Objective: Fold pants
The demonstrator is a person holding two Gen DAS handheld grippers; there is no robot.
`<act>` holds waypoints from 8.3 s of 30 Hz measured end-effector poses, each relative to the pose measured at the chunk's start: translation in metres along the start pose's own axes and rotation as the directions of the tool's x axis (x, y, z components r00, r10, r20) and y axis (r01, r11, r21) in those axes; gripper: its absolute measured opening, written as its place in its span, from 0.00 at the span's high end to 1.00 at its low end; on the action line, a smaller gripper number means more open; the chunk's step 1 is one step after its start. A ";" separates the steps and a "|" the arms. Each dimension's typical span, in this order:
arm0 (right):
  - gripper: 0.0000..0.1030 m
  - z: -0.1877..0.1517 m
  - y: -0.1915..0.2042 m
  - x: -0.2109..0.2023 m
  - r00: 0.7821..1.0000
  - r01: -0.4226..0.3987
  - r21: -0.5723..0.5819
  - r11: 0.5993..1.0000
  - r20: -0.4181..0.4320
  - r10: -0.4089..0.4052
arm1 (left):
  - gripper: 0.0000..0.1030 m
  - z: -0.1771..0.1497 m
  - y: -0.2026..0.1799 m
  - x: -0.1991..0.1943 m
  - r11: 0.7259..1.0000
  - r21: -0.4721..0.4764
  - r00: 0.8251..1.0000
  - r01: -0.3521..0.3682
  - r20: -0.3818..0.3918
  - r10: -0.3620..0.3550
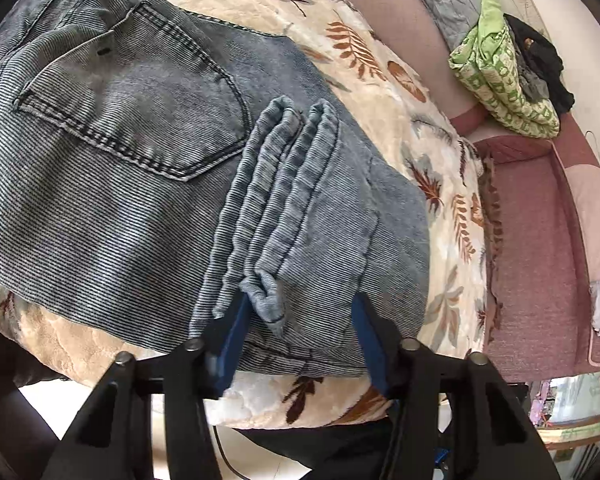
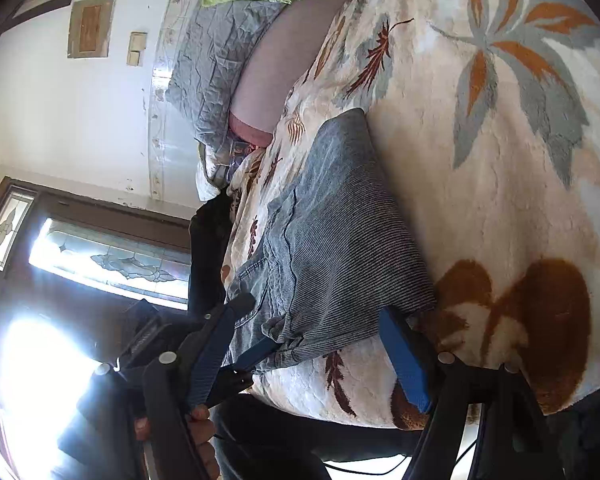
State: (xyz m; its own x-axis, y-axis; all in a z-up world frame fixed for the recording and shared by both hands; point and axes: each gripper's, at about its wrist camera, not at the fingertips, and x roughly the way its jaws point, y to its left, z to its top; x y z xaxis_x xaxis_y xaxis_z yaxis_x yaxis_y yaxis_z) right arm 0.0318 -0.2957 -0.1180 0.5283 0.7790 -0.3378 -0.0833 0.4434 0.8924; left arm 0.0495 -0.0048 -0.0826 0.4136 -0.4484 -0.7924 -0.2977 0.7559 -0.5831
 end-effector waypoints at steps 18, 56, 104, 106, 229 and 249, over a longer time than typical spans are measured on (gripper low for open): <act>0.25 -0.002 -0.012 0.003 1.000 0.011 0.027 1.000 -0.012 -0.010 | 0.90 -0.038 -0.006 -0.040 0.984 0.152 0.982 -0.090 0.179 0.062; 0.26 0.026 0.000 0.046 0.987 0.037 0.078 0.996 -0.157 -0.025 | 0.88 -0.039 -0.059 -0.065 0.947 0.320 0.962 0.014 0.256 -0.101; 0.60 0.063 0.023 0.062 0.912 0.321 -0.178 0.930 -0.207 -0.354 | 0.96 -0.021 -0.022 0.001 0.958 0.281 0.996 -0.056 0.087 0.033; 0.60 0.061 0.011 0.057 0.942 0.268 -0.115 0.956 -0.177 -0.286 | 0.86 -0.016 -0.033 -0.015 0.950 0.304 0.987 -0.075 0.156 0.028; 0.13 0.065 0.073 0.099 0.965 0.138 -0.038 0.990 -0.222 -0.143 | 0.86 0.029 0.020 -0.153 0.967 0.188 0.788 -0.173 0.615 0.021; 0.13 0.097 -0.041 -0.038 0.990 -0.116 0.218 0.969 0.107 0.094 | 0.55 -0.078 -0.145 0.057 0.685 0.681 0.964 -0.257 0.229 0.133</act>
State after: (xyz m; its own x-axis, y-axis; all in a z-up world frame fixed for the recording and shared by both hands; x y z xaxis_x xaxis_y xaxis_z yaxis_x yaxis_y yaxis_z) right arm 0.0975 -0.3868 -0.1126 0.6057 0.7652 -0.2182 0.0426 0.2426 0.9692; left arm 0.0492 -0.1773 -0.0566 0.5563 -0.2223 -0.8007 0.2761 0.9583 -0.0742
